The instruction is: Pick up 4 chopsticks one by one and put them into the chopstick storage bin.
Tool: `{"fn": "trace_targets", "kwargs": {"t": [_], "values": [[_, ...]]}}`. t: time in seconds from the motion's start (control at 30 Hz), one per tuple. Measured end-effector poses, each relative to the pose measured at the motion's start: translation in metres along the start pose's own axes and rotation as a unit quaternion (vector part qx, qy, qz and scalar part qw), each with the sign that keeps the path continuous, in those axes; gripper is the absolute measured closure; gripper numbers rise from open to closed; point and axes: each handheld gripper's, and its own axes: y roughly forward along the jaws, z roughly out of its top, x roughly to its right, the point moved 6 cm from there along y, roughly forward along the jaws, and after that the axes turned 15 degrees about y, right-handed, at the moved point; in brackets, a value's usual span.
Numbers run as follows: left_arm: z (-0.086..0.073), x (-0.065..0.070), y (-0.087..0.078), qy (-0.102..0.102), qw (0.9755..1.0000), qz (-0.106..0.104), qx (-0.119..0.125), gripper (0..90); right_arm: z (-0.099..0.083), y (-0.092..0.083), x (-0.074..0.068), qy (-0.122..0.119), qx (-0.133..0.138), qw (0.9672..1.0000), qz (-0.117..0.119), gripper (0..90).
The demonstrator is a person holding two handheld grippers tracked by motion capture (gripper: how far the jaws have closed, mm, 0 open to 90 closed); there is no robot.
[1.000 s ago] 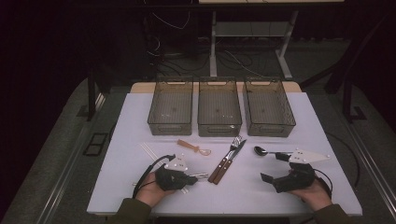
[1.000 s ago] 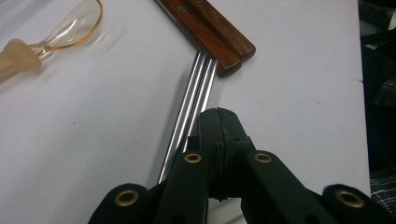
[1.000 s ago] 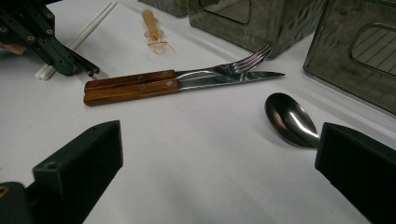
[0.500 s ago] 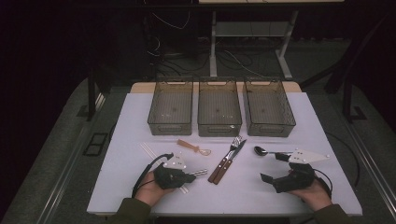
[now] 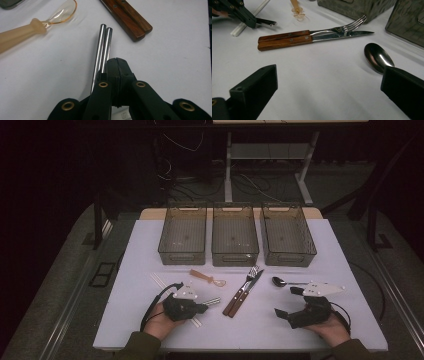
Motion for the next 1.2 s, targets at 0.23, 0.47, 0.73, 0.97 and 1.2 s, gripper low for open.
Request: {"fn": "trace_targets", "kwargs": {"t": [0.23,0.47,0.73,0.97,1.2], "values": [[-0.002,-0.003,-0.001,-0.006,0.9999,0.010,-0.003,89.5,0.000,0.000,0.001,0.000,0.000,1.0000,-0.001,1.1],[-0.003,-0.006,-0.003,-0.011,0.9997,0.020,-0.003,89.4,0.000,-0.001,0.002,0.002,0.002,1.0000,0.000,1.1],[-0.006,-0.010,-0.005,-0.019,0.9993,0.031,-0.005,89.5,0.000,-0.001,0.001,0.004,0.002,1.0000,0.000,1.1],[-0.007,-0.013,-0.007,-0.027,0.9986,0.045,-0.004,89.5,0.000,-0.001,0.002,0.005,0.002,1.0000,0.000,1.1],[-0.010,-0.018,-0.010,-0.034,0.9975,0.061,-0.012,89.5,0.000,-0.002,0.001,0.006,0.002,1.0000,-0.001,1.1]]}}
